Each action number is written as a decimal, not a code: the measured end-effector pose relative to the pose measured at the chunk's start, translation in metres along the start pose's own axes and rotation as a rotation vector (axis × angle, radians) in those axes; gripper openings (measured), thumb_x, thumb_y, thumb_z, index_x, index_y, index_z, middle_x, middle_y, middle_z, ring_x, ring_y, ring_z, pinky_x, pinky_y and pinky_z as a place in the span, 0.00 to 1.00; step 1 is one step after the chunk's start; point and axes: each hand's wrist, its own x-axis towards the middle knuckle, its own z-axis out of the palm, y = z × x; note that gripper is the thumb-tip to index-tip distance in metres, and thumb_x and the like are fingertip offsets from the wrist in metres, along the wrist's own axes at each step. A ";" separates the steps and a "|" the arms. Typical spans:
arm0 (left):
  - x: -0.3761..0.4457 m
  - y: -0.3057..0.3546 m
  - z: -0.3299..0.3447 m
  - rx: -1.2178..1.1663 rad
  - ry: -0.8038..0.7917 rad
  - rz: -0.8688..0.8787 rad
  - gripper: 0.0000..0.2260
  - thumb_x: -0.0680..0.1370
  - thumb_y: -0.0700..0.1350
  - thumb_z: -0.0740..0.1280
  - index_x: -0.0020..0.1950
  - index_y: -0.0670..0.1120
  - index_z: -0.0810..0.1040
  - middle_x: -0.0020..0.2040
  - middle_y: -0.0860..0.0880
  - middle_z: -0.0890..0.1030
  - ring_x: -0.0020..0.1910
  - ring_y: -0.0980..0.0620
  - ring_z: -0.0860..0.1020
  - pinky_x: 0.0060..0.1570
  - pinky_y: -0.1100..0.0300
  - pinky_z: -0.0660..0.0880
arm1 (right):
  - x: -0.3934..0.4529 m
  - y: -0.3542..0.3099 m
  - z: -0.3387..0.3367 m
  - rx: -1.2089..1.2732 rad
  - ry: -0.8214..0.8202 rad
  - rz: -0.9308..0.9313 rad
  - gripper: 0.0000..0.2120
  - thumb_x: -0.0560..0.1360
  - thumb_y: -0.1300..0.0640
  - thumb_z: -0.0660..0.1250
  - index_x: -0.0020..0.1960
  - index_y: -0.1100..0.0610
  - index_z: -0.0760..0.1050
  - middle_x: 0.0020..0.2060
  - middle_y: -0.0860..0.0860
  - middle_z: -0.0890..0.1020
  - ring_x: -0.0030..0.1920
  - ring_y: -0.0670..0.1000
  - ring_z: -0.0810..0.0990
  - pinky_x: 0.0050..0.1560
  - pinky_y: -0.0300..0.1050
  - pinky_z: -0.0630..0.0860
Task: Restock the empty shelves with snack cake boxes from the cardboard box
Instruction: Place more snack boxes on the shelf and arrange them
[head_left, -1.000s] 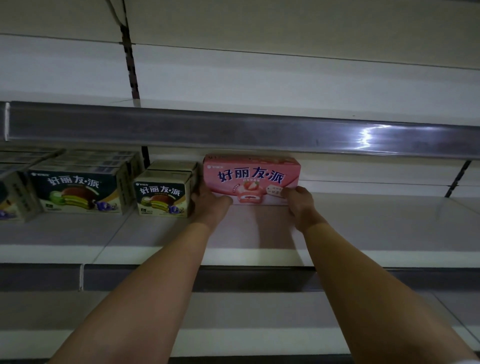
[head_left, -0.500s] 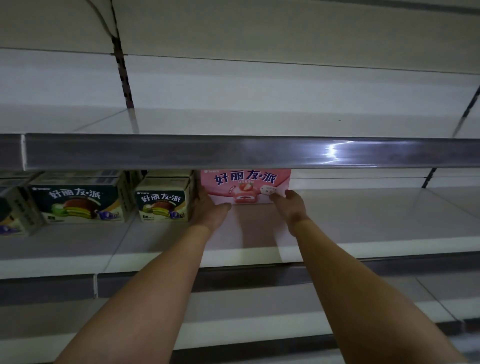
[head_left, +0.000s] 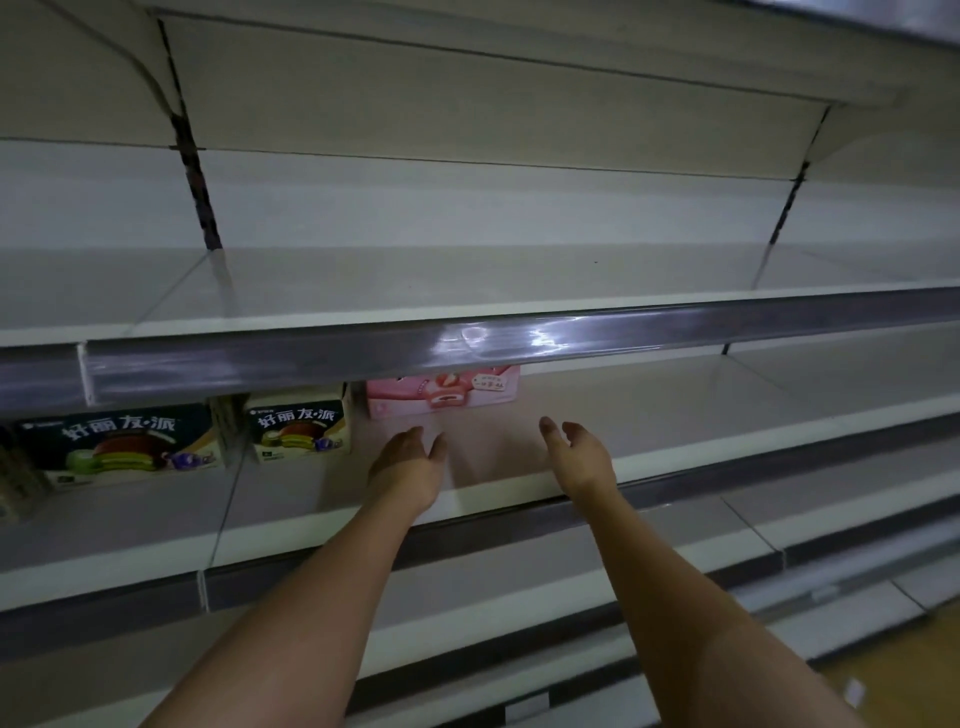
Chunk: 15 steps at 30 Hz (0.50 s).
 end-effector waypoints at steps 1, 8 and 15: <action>-0.006 0.001 0.000 0.010 0.010 0.009 0.26 0.82 0.59 0.49 0.77 0.49 0.59 0.76 0.46 0.61 0.73 0.46 0.62 0.69 0.52 0.63 | -0.004 0.002 -0.003 0.014 0.006 0.006 0.31 0.79 0.39 0.56 0.75 0.57 0.61 0.71 0.57 0.69 0.69 0.59 0.68 0.68 0.55 0.66; -0.050 0.008 0.005 -0.067 0.070 0.132 0.21 0.82 0.55 0.54 0.73 0.48 0.66 0.71 0.45 0.70 0.66 0.44 0.70 0.63 0.51 0.69 | -0.048 0.019 -0.030 0.048 -0.004 -0.001 0.30 0.79 0.41 0.57 0.75 0.58 0.61 0.71 0.58 0.68 0.70 0.59 0.67 0.69 0.54 0.65; -0.111 0.026 0.024 -0.132 0.065 0.240 0.20 0.82 0.54 0.54 0.71 0.47 0.69 0.68 0.46 0.72 0.63 0.46 0.72 0.58 0.55 0.70 | -0.105 0.064 -0.063 -0.055 -0.040 0.005 0.30 0.80 0.40 0.54 0.74 0.58 0.61 0.70 0.59 0.70 0.69 0.58 0.69 0.68 0.53 0.67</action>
